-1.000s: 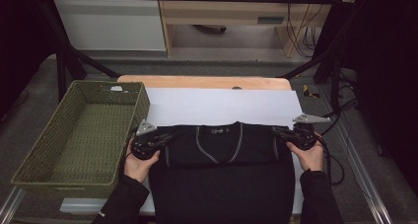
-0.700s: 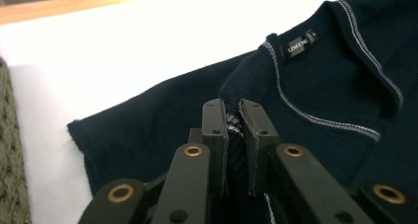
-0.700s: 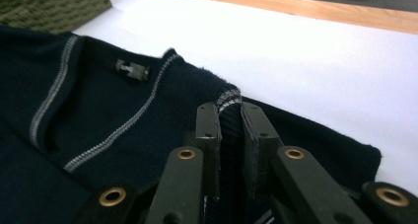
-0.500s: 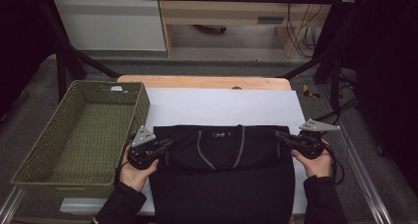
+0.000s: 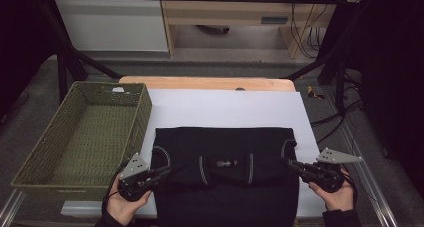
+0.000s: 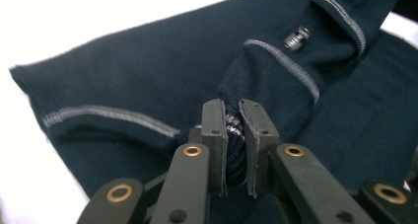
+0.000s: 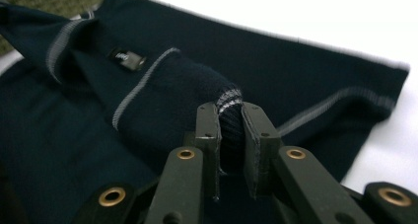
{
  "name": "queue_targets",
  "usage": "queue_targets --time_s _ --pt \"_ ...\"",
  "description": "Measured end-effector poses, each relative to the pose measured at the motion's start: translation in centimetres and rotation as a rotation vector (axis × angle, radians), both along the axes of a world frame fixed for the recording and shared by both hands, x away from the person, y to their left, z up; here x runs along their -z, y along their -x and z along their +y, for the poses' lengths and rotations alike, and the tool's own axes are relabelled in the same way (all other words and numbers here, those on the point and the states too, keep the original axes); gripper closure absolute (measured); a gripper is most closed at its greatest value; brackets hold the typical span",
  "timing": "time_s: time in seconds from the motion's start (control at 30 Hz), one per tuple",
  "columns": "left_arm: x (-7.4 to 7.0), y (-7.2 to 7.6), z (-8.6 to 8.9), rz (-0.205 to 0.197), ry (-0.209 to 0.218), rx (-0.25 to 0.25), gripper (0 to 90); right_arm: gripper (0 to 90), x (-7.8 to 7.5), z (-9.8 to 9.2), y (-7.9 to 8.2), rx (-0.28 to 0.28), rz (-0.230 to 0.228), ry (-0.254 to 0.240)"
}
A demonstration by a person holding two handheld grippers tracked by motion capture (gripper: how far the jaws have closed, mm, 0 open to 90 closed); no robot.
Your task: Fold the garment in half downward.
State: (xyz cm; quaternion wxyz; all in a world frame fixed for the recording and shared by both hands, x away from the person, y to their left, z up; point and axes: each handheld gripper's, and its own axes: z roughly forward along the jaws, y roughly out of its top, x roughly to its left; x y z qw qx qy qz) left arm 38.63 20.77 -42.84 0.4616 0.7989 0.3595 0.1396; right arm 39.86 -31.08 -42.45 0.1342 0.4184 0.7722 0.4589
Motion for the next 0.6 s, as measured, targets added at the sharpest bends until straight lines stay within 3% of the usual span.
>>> queue_targets --time_s 0.1,0.23,0.27,0.3,0.37,0.47,0.5,0.6 --pt "0.9 0.5 -0.1 0.024 -0.028 0.007 80.8 79.3 0.9 -0.1 0.4 0.005 0.034 -0.001" --pt "2.2 1.1 -0.1 0.076 -0.052 0.008 78.3 78.5 3.0 0.0 0.9 0.027 0.125 0.039" --pt "2.2 1.1 -0.1 0.076 -0.052 0.008 76.2 78.5 3.0 0.0 0.9 0.027 0.125 0.039" --pt "2.4 1.1 -0.1 0.089 -0.056 0.007 73.5 76.5 3.7 0.0 1.1 0.035 0.165 0.06" --pt "2.7 0.8 -0.3 0.111 -0.048 -0.002 63.3 71.2 4.1 0.0 1.2 0.039 0.184 0.057" --pt "2.8 0.0 -0.9 0.102 -0.037 -0.015 52.0 56.5 3.6 0.2 1.0 0.055 0.162 0.054" --pt "2.8 0.0 -0.9 0.102 -0.037 -0.015 50.4 56.5 3.6 0.2 1.0 0.055 0.162 0.054" --pt "2.8 -1.5 -1.9 0.103 -0.032 0.0 48.9 43.2 2.7 1.2 0.1 0.051 0.102 0.047"
